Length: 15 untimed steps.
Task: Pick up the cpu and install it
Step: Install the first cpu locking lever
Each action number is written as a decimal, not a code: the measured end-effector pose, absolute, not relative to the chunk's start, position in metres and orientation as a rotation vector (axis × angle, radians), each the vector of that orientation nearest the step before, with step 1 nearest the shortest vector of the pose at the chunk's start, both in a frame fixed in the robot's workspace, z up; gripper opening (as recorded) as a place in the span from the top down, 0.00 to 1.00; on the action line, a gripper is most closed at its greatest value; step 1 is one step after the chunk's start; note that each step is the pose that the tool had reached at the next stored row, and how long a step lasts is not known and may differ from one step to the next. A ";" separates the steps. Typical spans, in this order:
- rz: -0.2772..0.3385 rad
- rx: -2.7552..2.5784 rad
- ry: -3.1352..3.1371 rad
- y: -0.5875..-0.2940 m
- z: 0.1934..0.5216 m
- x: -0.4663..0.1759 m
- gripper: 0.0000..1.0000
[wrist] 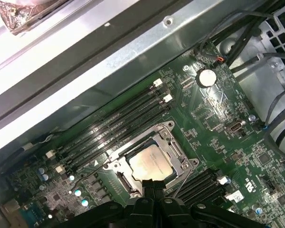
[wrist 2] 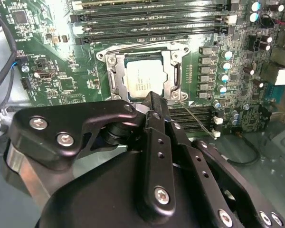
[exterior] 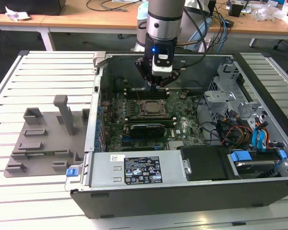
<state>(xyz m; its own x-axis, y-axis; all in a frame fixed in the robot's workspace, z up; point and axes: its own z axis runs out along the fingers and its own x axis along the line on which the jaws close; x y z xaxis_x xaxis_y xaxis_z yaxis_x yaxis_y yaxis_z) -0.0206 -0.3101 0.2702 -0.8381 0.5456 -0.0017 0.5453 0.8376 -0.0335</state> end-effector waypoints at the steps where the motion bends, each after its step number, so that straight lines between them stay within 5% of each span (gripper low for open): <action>1: 0.051 -0.867 -3.011 -0.310 0.270 -0.021 0.89; 15: 0.052 -0.645 -3.069 -0.310 0.270 -0.020 0.89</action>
<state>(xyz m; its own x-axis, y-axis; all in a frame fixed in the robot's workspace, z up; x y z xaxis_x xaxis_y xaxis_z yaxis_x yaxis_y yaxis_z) -0.0202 -0.3101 0.2702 -0.9155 0.4024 -0.0017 0.4022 0.9149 -0.0335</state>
